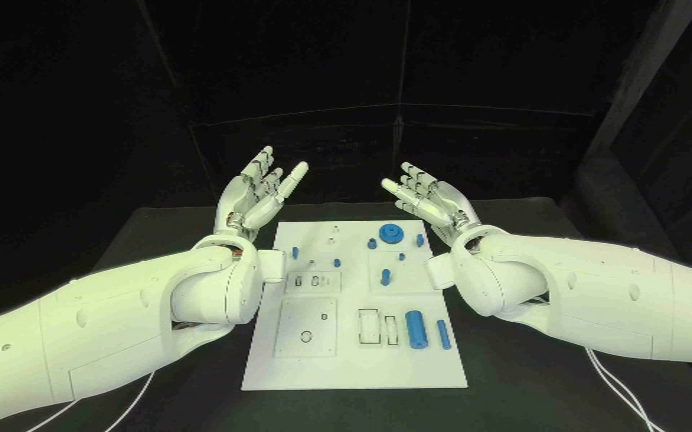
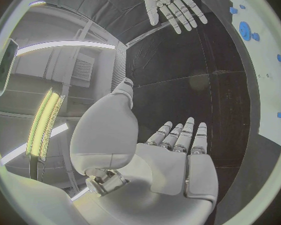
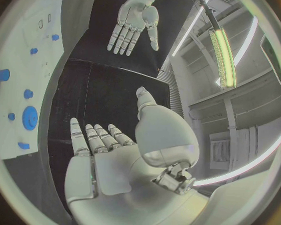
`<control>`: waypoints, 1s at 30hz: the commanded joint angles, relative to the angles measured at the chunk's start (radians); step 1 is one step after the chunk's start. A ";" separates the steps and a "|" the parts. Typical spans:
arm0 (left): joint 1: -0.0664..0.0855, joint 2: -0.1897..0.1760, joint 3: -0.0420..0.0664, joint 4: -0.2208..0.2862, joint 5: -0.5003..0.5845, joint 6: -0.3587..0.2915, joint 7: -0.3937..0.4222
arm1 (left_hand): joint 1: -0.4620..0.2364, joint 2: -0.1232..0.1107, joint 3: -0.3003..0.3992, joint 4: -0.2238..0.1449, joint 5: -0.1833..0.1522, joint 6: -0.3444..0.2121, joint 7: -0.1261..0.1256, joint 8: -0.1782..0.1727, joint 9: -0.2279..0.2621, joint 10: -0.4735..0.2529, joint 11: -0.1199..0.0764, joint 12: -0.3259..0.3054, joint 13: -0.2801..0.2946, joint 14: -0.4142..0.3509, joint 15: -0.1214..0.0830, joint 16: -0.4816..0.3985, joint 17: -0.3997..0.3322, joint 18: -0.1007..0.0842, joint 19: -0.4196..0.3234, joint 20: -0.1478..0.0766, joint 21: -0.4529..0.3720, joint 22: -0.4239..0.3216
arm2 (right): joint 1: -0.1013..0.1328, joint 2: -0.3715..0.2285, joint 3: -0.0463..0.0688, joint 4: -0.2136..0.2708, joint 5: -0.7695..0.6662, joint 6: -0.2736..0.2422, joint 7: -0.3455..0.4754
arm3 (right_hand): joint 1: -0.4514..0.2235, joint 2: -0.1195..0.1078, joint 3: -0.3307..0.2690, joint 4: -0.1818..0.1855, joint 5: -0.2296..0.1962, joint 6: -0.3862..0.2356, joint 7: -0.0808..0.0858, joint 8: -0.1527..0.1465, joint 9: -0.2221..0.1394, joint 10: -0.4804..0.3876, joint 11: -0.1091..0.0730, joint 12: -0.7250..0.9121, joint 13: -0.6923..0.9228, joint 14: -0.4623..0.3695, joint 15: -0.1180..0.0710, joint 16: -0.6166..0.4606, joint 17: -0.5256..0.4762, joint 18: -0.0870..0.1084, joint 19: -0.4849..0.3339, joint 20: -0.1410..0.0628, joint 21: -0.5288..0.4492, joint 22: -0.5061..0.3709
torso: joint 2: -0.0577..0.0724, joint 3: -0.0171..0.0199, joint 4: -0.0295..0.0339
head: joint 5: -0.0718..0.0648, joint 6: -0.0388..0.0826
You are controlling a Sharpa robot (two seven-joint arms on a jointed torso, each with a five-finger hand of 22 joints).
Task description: Assemble the parts on the task board
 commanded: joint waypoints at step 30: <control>0.022 -0.085 0.000 0.015 -0.006 0.251 0.018 | 0.169 0.129 0.074 -0.073 -0.017 0.666 0.135 0.136 0.049 0.780 0.069 0.161 0.051 0.680 -0.001 0.163 0.073 0.026 0.653 0.010 0.249 0.104 | 0.082 0.029 0.002 -0.207 -0.685 0.165 -0.142 | 0.284 0.026 0.134 -0.345 -0.052 0.896 0.084 0.106 0.053 0.976 -0.049 0.099 0.043 1.025 -0.085 0.152 0.051 0.138 0.642 -0.062 0.298 0.103 | 0.051 -0.0136 0.0044 | -0.001 0.020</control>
